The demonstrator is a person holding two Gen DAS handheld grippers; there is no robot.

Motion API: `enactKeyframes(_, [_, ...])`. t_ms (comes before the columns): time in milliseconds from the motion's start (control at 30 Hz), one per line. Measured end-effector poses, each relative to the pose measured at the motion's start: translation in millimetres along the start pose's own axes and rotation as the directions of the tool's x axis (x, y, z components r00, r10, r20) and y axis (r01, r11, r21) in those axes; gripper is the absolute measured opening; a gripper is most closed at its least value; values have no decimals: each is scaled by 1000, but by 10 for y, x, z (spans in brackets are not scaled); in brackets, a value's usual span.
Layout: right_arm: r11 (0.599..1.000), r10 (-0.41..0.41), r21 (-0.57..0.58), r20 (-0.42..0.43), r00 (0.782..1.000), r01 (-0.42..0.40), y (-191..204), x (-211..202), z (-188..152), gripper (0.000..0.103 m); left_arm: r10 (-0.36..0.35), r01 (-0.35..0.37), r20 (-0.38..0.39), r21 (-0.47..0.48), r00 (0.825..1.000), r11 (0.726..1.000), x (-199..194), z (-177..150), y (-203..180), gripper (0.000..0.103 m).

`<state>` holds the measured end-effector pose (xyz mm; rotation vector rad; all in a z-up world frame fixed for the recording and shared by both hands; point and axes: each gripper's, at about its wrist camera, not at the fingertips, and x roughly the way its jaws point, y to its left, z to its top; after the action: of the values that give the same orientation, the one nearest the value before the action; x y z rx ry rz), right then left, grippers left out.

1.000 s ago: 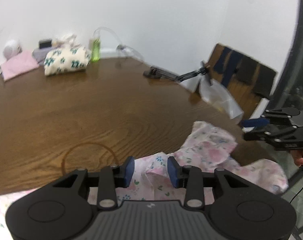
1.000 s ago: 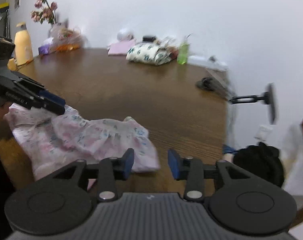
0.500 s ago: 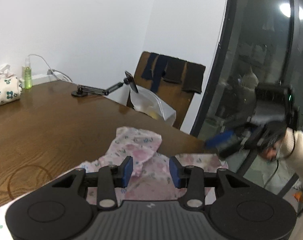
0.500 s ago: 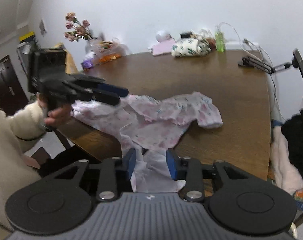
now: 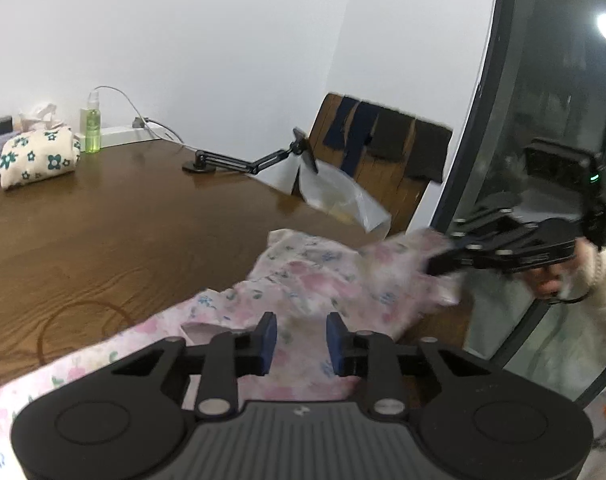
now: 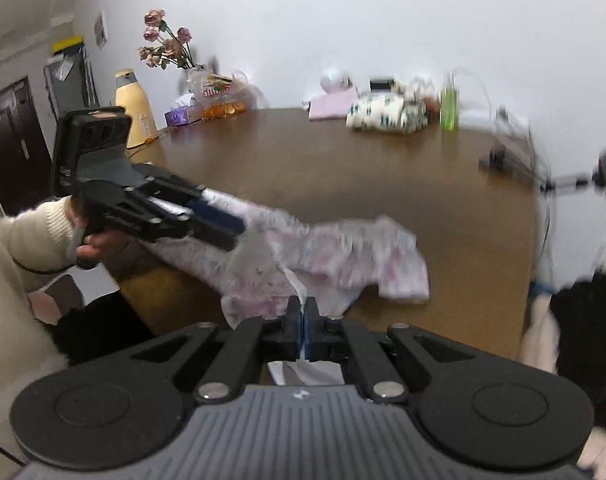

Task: Fold clothes

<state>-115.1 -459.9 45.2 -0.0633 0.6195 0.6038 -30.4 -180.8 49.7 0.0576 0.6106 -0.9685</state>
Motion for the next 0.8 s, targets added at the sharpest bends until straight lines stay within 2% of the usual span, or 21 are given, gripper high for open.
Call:
enactKeyframes(33, [1000, -18, -21, 0, 1000, 18, -8, 11, 58, 1, 8, -8, 5, 4, 1000, 1000, -13, 4, -5, 22])
enactKeyframes(133, [987, -137, -99, -113, 984, 126, -34, 265, 79, 6, 48, -49, 31, 35, 998, 998, -22, 30, -45, 22])
enactKeyframes(200, [979, -193, -95, -130, 973, 181, -47, 380, 67, 20, 94, -95, 26, 58, 995, 994, 92, 85, -77, 22])
enactKeyframes(233, [974, -219, -92, -137, 966, 208, -54, 435, 61, 39, 119, -120, 18, 70, 993, 990, 167, 114, -100, 22])
enactKeyframes(267, [967, -250, -81, -134, 959, 241, -59, 450, 66, 51, 136, -136, 5, 94, 991, 986, 248, 133, -136, 22])
enactKeyframes(300, [951, -309, -64, -109, 945, 303, -67, 421, 86, 52, 152, -151, -7, 118, 988, 981, 329, 151, -173, 22])
enactKeyframes(400, [914, -403, 48, -27, 915, 404, -69, 163, 151, 52, 204, -190, -65, 175, 977, 966, 525, 150, -248, 22])
enactKeyframes(533, [913, -299, 284, -26, 954, 294, 108, 46, -11, 53, 233, -216, -86, 171, 969, 961, 609, 108, -236, 23])
enactKeyframes(667, [856, -186, 488, -14, 982, 169, 341, 13, -194, 53, 221, -207, -89, 145, 971, 968, 632, 110, -192, 23])
enactKeyframes(800, [754, -259, 624, -7, 966, 206, 580, 213, -358, 53, 203, -192, -95, 110, 975, 975, 613, 135, -163, 22])
